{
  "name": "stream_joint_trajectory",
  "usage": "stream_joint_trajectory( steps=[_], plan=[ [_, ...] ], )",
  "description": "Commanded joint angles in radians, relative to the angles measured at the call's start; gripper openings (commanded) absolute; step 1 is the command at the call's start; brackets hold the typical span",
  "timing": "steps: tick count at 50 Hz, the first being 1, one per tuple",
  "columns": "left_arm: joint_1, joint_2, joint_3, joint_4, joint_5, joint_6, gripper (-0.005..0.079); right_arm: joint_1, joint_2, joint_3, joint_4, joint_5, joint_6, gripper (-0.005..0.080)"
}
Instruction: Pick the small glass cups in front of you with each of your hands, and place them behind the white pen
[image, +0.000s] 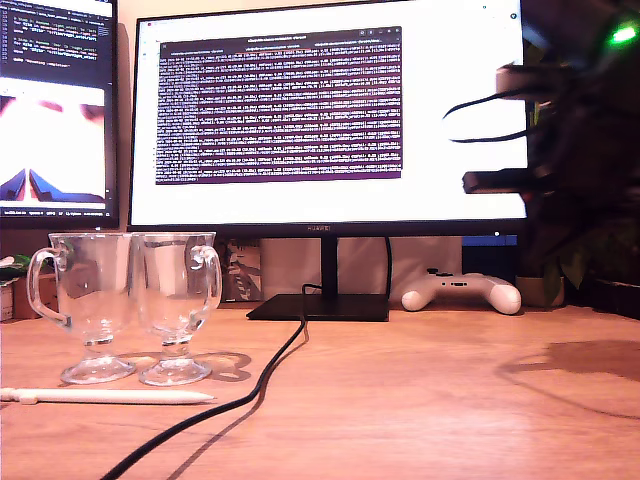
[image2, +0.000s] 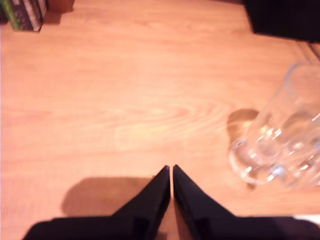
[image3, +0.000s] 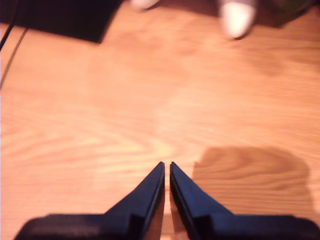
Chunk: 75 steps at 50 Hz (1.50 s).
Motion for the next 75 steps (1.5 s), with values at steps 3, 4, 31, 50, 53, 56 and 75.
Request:
stream_joint_trajectory(
  steps=[3, 4, 31, 50, 53, 56, 75],
  plan=[
    [-0.002, -0.018, -0.049, 0.034, 0.000, -0.005, -0.0018, -0.017, -0.053, -0.078, 0.023, 0.006, 0.004, -0.0010],
    [-0.002, -0.021, -0.052, 0.036, 0.000, -0.005, -0.0019, -0.018, -0.061, -0.089, 0.026, 0.007, 0.005, -0.0010],
    [-0.007, -0.041, -0.087, 0.067, 0.029, 0.007, -0.0019, -0.231, -0.354, -0.360, 0.105, 0.037, 0.040, -0.0010],
    [-0.054, -0.095, -0.126, 0.099, 0.036, 0.045, -0.0019, -0.354, -0.514, -0.488, 0.101, -0.005, -0.050, -0.0010],
    [-0.058, -0.115, -0.135, 0.097, 0.037, 0.044, -0.0019, -0.356, -0.551, -0.503, 0.087, -0.006, -0.049, -0.0010],
    [-0.065, -0.134, -0.148, 0.095, 0.037, 0.044, -0.0019, -0.355, -0.591, -0.515, 0.076, -0.014, -0.054, -0.0010],
    [-0.103, -0.283, -0.240, 0.092, 0.037, 0.040, -0.0019, -0.354, -0.817, -0.539, -0.069, -0.025, -0.070, -0.0010]
  ],
)
